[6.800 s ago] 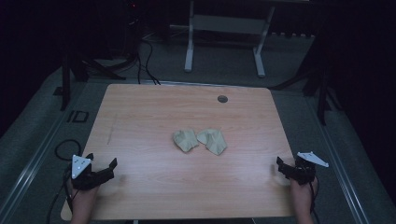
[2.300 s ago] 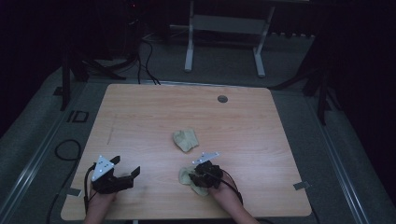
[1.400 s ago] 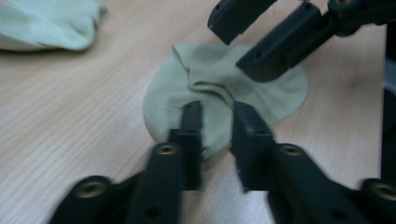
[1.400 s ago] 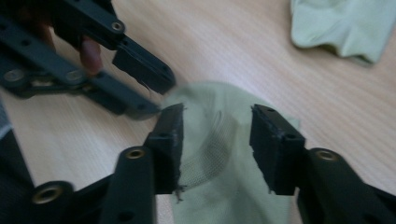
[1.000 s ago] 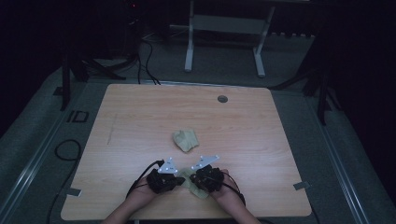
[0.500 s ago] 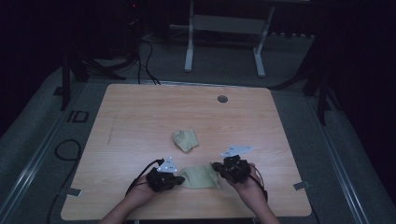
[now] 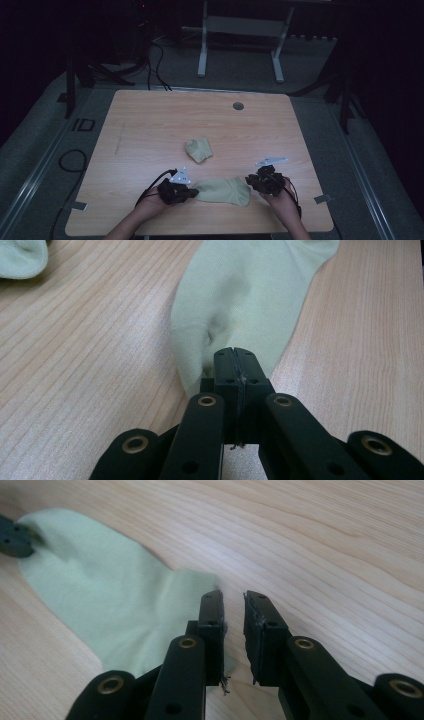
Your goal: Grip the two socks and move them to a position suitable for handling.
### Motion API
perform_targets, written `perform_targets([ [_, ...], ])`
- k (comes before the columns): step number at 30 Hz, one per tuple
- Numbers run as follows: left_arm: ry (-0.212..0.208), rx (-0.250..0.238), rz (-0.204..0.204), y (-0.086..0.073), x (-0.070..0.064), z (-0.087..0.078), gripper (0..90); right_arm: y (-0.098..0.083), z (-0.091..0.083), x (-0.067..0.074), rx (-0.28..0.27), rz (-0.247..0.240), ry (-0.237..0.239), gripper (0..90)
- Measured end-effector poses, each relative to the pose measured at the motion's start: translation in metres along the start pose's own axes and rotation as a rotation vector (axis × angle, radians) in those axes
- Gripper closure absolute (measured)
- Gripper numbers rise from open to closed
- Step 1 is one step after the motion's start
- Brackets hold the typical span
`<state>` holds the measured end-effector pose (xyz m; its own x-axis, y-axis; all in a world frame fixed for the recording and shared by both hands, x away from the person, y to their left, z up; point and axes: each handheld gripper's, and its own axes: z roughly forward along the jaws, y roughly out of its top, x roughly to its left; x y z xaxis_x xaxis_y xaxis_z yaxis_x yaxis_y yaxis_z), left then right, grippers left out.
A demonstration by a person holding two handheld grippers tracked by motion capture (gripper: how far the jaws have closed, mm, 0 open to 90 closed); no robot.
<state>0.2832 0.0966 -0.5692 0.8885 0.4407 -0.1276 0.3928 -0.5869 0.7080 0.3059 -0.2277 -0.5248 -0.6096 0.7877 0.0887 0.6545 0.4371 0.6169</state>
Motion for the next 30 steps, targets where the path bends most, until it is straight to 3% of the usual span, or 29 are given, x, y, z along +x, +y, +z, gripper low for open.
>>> perform_targets([
  [3, 0.001, 0.001, -0.002, 0.0, 0.0, 0.0, 89.2, 0.002, -0.007, 0.001, -0.027, -0.001, 0.006, 82.0],
  [5, 0.002, 0.0, -0.005, 0.0, 0.0, 0.0, 89.2, 0.002, -0.008, 0.009, -0.038, -0.03, 0.023, 87.3],
  [7, 0.003, 0.0, -0.003, 0.0, -0.001, 0.0, 89.2, 0.002, -0.003, 0.017, -0.032, -0.052, 0.055, 89.4],
  [12, -0.002, 0.003, -0.004, 0.0, 0.0, -0.001, 89.1, -0.002, 0.021, 0.029, 0.026, -0.11, 0.045, 89.5],
  [15, -0.009, -0.002, -0.009, -0.001, 0.001, -0.001, 89.1, -0.005, 0.03, 0.027, 0.054, -0.12, 0.027, 89.6],
  [25, -0.02, -0.001, -0.007, 0.004, -0.001, 0.005, 89.1, -0.013, 0.022, 0.016, 0.055, -0.087, 0.016, 89.6],
  [30, -0.048, -0.001, 0.002, 0.01, -0.004, 0.012, 89.0, -0.02, 0.016, 0.011, 0.054, -0.073, 0.004, 89.5],
])
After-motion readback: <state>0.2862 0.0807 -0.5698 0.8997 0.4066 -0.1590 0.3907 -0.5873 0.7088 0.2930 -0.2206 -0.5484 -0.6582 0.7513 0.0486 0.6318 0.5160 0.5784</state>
